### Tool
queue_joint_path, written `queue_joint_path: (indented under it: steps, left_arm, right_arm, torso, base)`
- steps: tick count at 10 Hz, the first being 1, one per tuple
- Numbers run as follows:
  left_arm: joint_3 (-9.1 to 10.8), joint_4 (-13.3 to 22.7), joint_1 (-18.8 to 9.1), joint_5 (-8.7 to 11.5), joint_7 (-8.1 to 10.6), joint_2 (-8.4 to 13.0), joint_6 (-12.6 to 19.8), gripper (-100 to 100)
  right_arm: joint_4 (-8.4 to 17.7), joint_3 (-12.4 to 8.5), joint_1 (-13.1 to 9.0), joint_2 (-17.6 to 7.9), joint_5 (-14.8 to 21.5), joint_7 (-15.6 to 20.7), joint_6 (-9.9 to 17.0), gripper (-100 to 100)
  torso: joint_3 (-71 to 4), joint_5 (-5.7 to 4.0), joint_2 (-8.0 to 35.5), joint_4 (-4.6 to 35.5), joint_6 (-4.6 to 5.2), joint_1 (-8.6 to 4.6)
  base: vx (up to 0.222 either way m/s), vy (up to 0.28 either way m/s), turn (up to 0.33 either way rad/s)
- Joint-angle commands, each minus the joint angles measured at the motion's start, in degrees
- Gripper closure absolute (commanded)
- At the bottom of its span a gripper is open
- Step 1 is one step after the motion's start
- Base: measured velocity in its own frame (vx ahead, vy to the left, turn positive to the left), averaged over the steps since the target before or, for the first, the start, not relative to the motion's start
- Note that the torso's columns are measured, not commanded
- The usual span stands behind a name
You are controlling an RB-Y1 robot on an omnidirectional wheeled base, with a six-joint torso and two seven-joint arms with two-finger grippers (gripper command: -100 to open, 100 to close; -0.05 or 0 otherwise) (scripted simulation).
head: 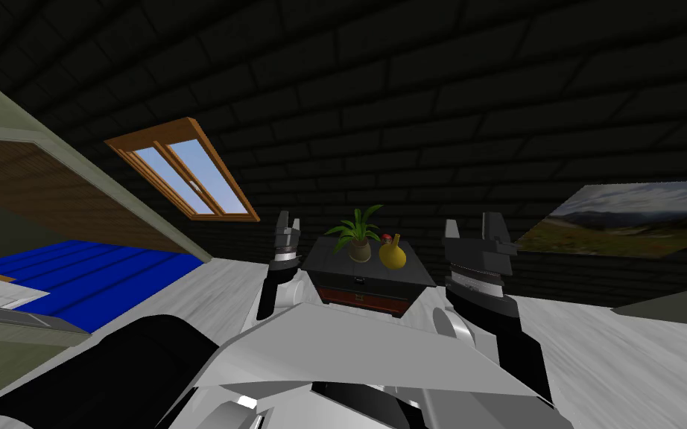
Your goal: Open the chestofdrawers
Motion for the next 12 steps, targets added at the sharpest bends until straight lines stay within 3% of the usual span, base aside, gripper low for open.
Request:
queue_joint_path:
  steps: [1, 9, 10, 12]
  left_arm:
    - [0.0, 0.0, 0.0, 0.0, 0.0, 0.0, 0.0, 0]
    - [0.0, 0.0, 0.0, 0.0, 0.0, 0.0, 0.0, 0]
    - [-0.02, 0.9, -0.2, 0.0, -0.03, 1.6, -0.4, -100]
    - [-0.07, 2.9, -0.6, -0.1, -0.11, 3.8, -1.5, -100]
  right_arm:
    - [0.0, 0.0, 0.0, 0.0, 0.0, 0.0, 0.0, 0]
    - [0.0, 0.0, 0.0, 0.0, 0.0, 0.0, 0.0, 0]
    - [0.0, 0.0, 0.0, 0.0, 0.0, 0.0, 0.0, 0]
    - [0.0, 0.0, 0.0, 0.0, 0.0, 0.0, 0.0, 0]
  torso:
    - [-4.7, 0.0, 2.3, 2.3, 0.0, 0.0]
    - [-70.7, 0.0, 35.4, 35.4, 0.0, 0.0]
    - [-79.2, 0.0, 39.6, 39.6, 0.0, 0.0]
    - [-84.3, -0.01, 42.1, 42.0, 0.0, -0.04]
  base:
    - [0.0, 0.0, 0.0]
    - [0.0, 0.0, 0.0]
    - [0.008, -0.009, 0.004]
    - [0.004, -0.022, 0.008]
